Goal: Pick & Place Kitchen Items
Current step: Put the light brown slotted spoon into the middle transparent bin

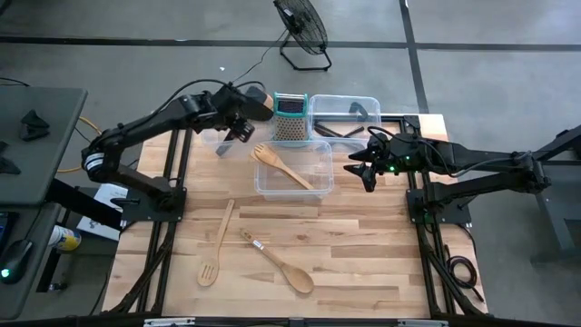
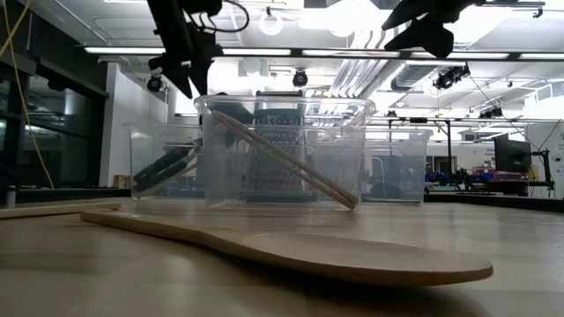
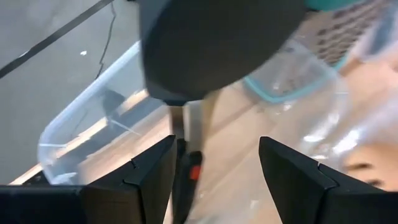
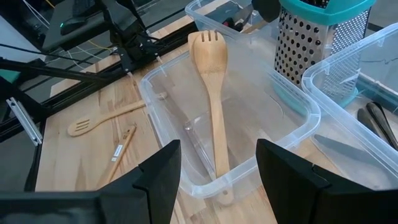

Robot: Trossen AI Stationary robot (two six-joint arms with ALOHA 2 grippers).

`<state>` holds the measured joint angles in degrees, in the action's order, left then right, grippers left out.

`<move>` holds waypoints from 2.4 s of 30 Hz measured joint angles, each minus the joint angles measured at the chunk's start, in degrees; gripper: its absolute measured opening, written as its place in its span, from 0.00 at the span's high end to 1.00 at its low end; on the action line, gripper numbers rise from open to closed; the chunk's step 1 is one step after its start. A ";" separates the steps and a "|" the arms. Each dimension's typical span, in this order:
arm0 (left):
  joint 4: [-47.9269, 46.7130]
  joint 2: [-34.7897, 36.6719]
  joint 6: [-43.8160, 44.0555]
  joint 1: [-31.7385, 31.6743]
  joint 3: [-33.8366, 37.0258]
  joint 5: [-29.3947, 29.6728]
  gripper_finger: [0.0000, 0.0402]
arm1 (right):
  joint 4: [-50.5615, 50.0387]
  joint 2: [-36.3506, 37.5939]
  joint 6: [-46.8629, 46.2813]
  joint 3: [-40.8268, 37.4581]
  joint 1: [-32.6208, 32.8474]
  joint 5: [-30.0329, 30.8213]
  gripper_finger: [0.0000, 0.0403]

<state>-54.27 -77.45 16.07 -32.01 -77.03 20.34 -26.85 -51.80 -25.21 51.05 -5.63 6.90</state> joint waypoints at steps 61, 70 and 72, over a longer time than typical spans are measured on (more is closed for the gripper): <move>-24.52 11.81 33.74 42.13 -0.09 6.16 0.44 | -6.04 -1.34 -21.67 0.00 16.03 6.80 0.50; -24.75 15.45 39.71 52.37 5.49 6.20 0.44 | 2.90 -7.24 -28.21 0.00 23.03 12.86 0.50; -22.82 17.31 42.18 54.66 8.68 6.15 0.44 | 4.58 -8.95 -29.97 0.00 24.12 13.16 0.50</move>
<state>-77.09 -60.14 58.25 22.65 -68.35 26.49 -22.27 -60.75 -55.18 51.05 18.50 20.05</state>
